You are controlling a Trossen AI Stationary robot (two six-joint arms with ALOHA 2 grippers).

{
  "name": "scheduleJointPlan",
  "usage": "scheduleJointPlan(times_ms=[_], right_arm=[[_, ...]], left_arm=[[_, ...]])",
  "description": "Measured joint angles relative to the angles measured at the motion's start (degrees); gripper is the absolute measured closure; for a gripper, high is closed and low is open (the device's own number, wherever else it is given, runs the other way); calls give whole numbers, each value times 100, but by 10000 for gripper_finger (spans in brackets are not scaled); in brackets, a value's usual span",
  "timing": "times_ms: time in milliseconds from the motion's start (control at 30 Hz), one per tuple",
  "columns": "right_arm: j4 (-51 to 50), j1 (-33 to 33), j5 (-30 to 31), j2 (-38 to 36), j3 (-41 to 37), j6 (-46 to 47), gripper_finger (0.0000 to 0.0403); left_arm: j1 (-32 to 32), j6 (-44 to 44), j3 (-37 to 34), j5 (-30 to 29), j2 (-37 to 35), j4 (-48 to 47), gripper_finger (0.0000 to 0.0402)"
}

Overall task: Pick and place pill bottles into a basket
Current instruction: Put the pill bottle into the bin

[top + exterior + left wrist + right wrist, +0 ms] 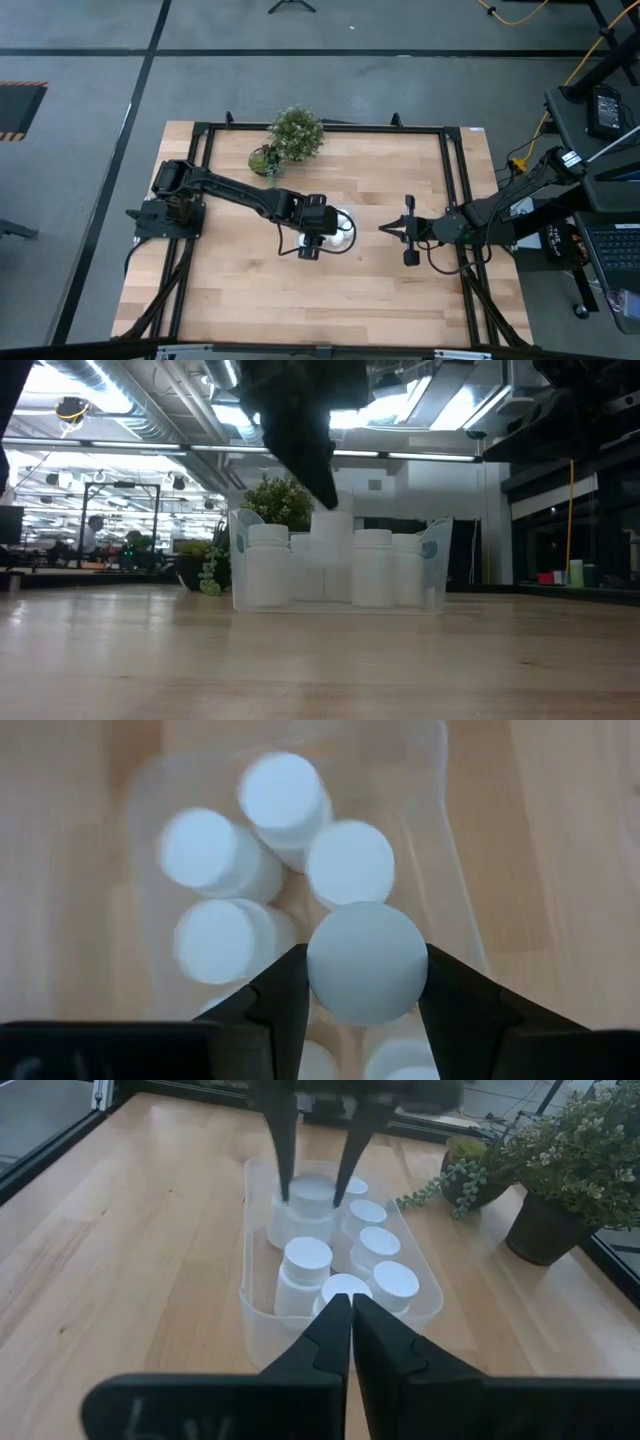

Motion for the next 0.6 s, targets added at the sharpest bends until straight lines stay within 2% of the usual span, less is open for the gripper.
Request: scheduleJointPlan(times_ms=[200, 467, 600], right_arm=[[1, 0, 0, 0, 0, 0, 384], [1, 1, 0, 0, 0, 0, 384], [0, 1, -2, 0, 0, 0, 384]], left_arm=[[33, -56, -504, 176, 4, 510, 250], [28, -193, -542, 222, 9, 530, 250], [35, -427, -544, 180, 9, 504, 211]])
